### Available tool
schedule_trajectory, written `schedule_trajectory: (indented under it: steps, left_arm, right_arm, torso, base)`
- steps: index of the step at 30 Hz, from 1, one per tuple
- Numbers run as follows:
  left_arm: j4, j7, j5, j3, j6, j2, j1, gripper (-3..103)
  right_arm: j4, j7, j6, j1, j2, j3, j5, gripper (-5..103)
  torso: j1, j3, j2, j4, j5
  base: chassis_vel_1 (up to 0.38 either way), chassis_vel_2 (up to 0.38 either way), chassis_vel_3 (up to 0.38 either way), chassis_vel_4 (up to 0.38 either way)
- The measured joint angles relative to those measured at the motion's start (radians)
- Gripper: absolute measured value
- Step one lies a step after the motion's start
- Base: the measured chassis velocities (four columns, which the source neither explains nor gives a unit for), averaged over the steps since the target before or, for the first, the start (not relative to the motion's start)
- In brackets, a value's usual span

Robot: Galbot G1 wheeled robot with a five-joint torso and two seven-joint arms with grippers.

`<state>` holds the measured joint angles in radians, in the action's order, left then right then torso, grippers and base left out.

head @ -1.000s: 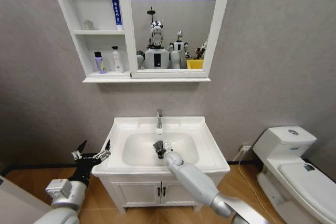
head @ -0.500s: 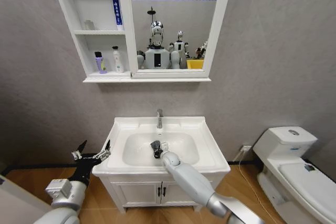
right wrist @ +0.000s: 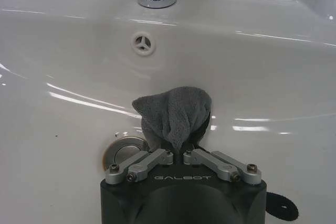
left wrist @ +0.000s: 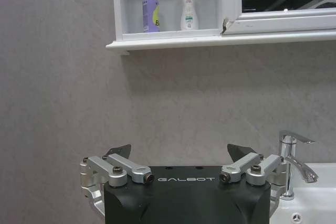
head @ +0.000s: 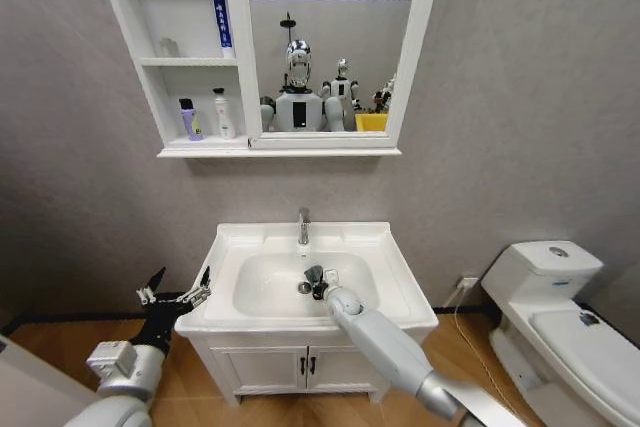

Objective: Move facial cleanser and shampoo from washbasin to cabinet, then wipe washbasin with towel.

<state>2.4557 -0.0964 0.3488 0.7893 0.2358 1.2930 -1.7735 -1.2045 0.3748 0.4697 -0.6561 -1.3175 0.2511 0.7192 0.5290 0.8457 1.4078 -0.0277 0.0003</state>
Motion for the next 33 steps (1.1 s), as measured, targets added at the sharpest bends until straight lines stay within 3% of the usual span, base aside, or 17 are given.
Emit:
schedule_trajectory:
  steps: [22, 33]
  left_arm:
    - [0.000, 0.000, 0.000, 0.000, 0.000, 0.000, 0.000, 100]
    - [0.000, 0.000, 0.000, 0.000, 0.000, 0.000, 0.000, 100]
  right_arm:
    - [0.109, 0.004, 0.001, 0.025, -0.148, 0.024, -0.017, 3]
    - [0.074, 0.026, 0.024, 0.019, -0.096, 0.026, -0.003, 3]
  torso:
    - [0.000, 0.000, 0.000, 0.0001, -0.0002]
    - [0.000, 0.000, 0.000, 0.0002, 0.0002]
  base:
    - [0.000, 0.000, 0.000, 0.000]
    - [0.000, 0.000, 0.000, 0.000]
